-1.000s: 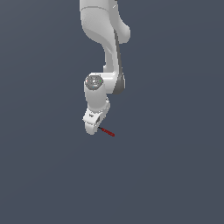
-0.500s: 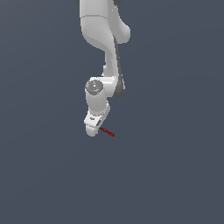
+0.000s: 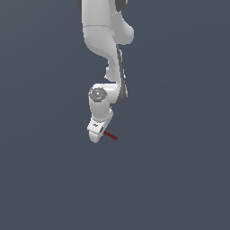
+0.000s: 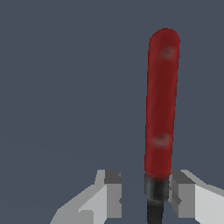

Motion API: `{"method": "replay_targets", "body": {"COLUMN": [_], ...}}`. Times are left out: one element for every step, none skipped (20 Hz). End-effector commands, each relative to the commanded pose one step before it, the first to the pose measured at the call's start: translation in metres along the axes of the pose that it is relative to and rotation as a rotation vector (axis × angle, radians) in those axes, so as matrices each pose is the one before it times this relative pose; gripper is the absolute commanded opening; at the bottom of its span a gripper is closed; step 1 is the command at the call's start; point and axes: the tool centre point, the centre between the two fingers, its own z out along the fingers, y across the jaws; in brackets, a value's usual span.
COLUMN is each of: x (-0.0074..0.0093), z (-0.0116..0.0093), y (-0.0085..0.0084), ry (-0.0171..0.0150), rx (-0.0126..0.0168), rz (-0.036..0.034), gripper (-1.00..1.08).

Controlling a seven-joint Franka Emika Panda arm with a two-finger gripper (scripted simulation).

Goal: Pick up the object and move it to a goal position.

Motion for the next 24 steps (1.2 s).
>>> {"method": "replay_targets", "body": {"x": [0.00008,0.0,0.0,0.0,0.0,0.0,0.0,0.0,-0.00008,0.00021,0.00062,0.00103,0.00144,0.00185,0.00225,0.00273,0.00305,0.00344,0.00383,0.00429,0.0046,0.00503,0.0053,0.00558], "z": [0.00028,0.0,0.0,0.0,0.0,0.0,0.0,0.0,-0.00173,-0.00023,-0.00069,-0.00115,-0.00161,-0.00207,-0.00252,-0.00281,-0.00341,-0.00385,-0.00429,-0.00456,-0.00514,-0.00538,-0.00591,-0.00622], "y": [0.00041,0.0,0.0,0.0,0.0,0.0,0.0,0.0,0.00165,0.00009,0.00027,0.00045,0.00063,0.00081,0.00099,0.00114,0.00134,0.00152,0.0017,0.00186,0.00205,0.00221,0.00238,0.00252], "ry": [0.00021,0.0,0.0,0.0,0.0,0.0,0.0,0.0,0.0008,0.0,0.0,0.0,0.0,0.0,0.0,0.00027,0.0,0.0,0.0,0.00027,0.0,0.00027,0.0,0.0], "rx": [-0.00097,0.0,0.0,0.0,0.0,0.0,0.0,0.0,-0.00401,0.0,0.0,0.0,0.0,0.0,0.0,0.00038,0.0,0.0,0.0,0.00038,0.0,0.00039,0.0,0.0], "rz": [-0.00003,0.0,0.0,0.0,0.0,0.0,0.0,0.0,0.00083,0.0,0.0,0.0,0.0,0.0,0.0,-0.00016,0.0,0.0,0.0,-0.00014,0.0,-0.00012,0.0,0.0], "gripper": [-1.0,-1.0,-1.0,-1.0,-1.0,-1.0,-1.0,-1.0,-1.0,-1.0,-1.0,-1.0,-1.0,-1.0,-1.0,-1.0,-1.0,-1.0,-1.0,-1.0,-1.0,-1.0,-1.0,-1.0]}}
